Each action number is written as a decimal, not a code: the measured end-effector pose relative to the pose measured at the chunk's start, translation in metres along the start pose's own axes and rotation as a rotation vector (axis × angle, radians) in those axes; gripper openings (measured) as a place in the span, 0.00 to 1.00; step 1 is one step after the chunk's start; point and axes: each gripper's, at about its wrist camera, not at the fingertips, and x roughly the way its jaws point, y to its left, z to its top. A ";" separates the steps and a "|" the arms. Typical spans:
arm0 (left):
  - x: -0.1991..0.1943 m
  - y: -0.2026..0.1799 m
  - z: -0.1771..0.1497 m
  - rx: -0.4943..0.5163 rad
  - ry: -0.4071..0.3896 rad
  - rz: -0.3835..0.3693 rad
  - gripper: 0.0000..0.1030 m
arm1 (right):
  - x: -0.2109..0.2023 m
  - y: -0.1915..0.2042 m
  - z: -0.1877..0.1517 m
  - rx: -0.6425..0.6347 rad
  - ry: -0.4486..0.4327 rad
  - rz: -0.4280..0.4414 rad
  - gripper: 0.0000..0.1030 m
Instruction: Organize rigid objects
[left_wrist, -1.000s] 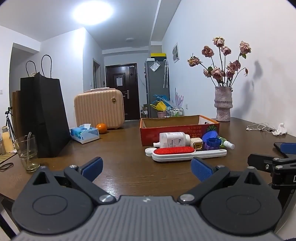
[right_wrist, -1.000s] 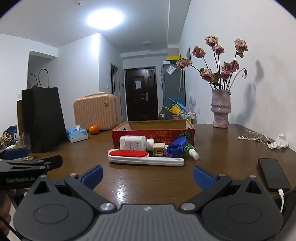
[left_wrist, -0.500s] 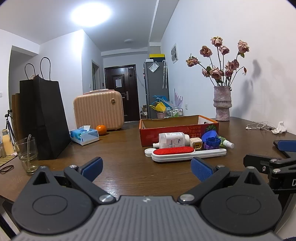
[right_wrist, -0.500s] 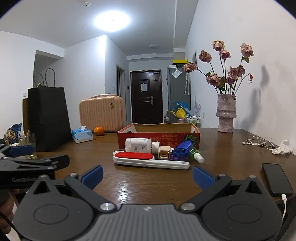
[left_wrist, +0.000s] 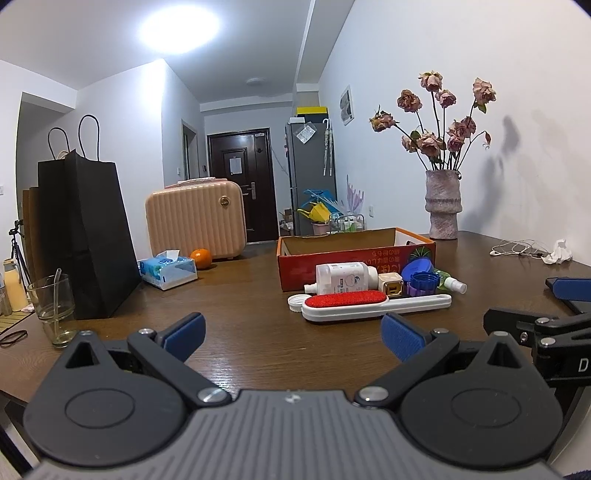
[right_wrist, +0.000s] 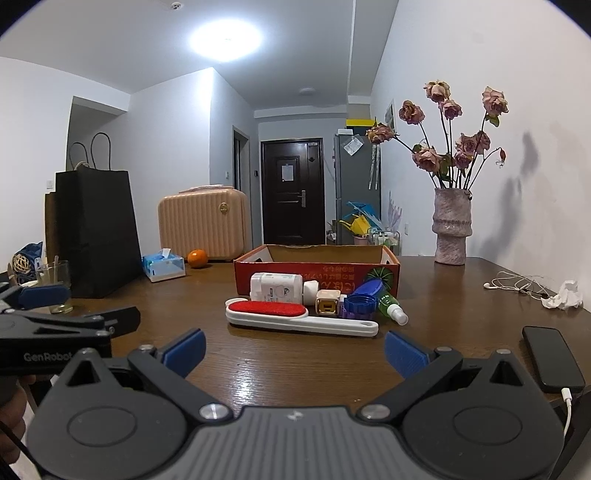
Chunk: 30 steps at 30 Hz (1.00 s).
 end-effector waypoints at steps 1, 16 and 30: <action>0.000 0.000 0.000 0.000 0.000 0.000 1.00 | 0.000 0.000 0.000 0.002 0.000 -0.001 1.00; 0.000 0.000 0.000 -0.004 0.004 -0.008 1.00 | 0.002 0.000 -0.001 0.003 0.014 -0.006 1.00; 0.001 0.001 0.000 -0.007 0.009 -0.011 1.00 | 0.001 0.000 0.000 -0.005 0.023 0.006 1.00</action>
